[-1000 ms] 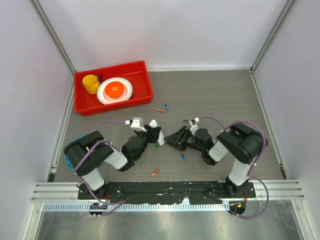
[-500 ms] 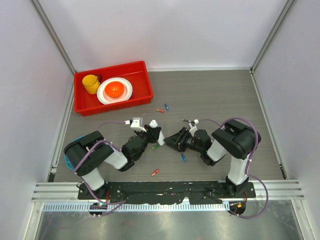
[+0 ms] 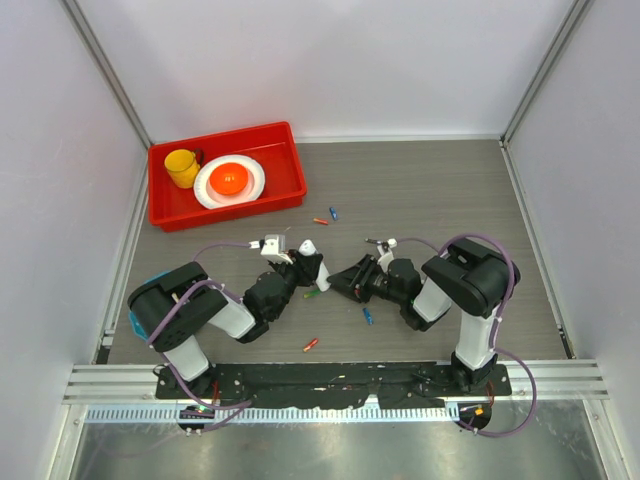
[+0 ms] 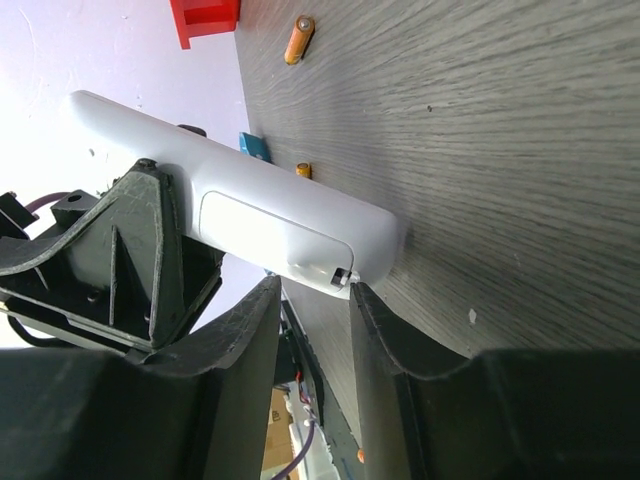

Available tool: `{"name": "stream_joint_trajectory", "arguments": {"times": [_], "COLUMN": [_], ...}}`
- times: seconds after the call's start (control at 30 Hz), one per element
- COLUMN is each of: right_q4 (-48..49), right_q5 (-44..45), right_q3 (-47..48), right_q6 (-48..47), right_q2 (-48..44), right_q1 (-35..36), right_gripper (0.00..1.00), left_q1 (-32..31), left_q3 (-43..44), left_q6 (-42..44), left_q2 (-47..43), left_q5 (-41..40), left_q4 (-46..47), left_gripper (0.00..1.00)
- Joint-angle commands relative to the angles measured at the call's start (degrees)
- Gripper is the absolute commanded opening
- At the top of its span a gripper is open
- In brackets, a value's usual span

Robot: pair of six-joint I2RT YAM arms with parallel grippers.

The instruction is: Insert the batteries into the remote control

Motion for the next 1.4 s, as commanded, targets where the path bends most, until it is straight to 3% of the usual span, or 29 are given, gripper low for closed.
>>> {"name": "stream_joint_trajectory", "arguments": {"times": [0.0, 0.73, 1.03, 1.37], "right_q4": [6.93, 10.09, 10.18, 10.79], "right_q5": [0.15, 0.85, 1.02, 1.9], "right_q3": [0.98, 1.24, 2.12, 1.95], "right_q6": [0.51, 1.66, 1.74, 1.83], "right_q2": [1.02, 1.46, 1.11, 1.19], "right_q1": [0.07, 0.16, 0.25, 0.25], "right_gripper": [0.39, 0.36, 0.28, 0.31], "left_q1": [-0.19, -0.28, -0.28, -0.37], "left_q3": [1.29, 1.29, 1.2, 1.29], "left_q6": [-0.39, -1.36, -1.8, -2.24], "left_q2": [0.04, 0.39, 0.83, 0.91], "left_q5": [-0.48, 0.4, 0.67, 1.02], "left_q4": [14.97, 14.97, 14.97, 14.97], "left_gripper": [0.0, 0.0, 0.0, 0.0]}}
